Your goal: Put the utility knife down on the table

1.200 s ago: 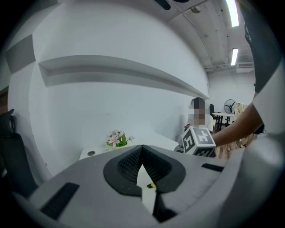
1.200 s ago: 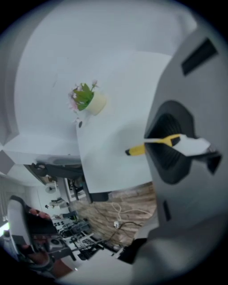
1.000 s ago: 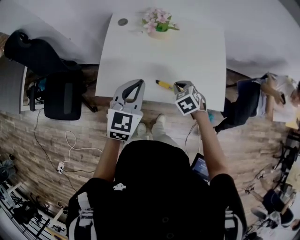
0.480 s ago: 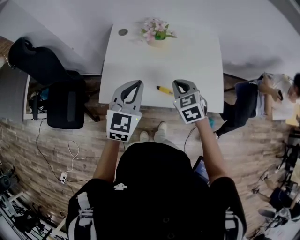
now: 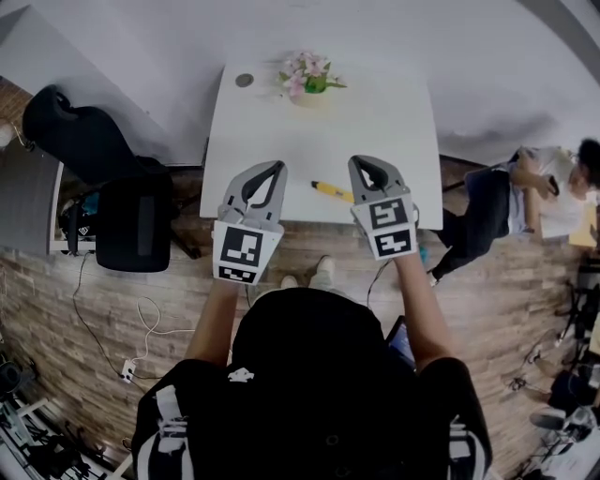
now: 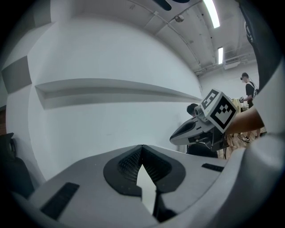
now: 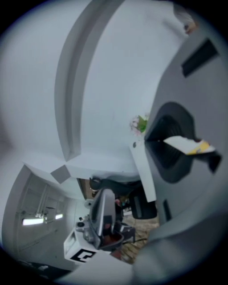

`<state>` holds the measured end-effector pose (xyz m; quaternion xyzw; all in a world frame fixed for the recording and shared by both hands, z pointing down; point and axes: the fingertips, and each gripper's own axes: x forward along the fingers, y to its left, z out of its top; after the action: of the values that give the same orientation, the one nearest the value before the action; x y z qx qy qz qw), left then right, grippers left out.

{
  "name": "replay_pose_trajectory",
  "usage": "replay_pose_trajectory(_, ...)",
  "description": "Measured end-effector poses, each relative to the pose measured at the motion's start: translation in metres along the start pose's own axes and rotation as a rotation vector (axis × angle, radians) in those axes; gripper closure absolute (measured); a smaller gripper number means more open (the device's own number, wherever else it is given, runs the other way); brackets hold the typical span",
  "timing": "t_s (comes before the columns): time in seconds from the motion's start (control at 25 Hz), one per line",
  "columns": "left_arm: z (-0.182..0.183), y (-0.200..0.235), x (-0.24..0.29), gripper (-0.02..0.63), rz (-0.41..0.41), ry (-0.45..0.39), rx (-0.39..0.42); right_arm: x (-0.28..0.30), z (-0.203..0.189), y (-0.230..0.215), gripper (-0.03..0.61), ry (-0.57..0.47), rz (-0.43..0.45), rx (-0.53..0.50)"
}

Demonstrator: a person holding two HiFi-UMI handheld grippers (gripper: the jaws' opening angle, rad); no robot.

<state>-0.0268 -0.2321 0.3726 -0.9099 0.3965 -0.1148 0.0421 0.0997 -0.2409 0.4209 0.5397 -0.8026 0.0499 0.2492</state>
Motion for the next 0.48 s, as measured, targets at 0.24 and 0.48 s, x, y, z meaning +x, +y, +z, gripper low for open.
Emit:
replay_pose_trajectory(0.24,0.018,-0.001,-0.005,0.6,0.011,-0.044,0.025,-0.028,0.033,-0.004,0.545,-0.112,-0.038,-0.001)
replay_pose_trajectory(0.48,0.043,-0.003,-0.009,0.6,0.02,-0.097,0.046,-0.055,0.062,-0.009,0.545,-0.204,-0.063,0.002)
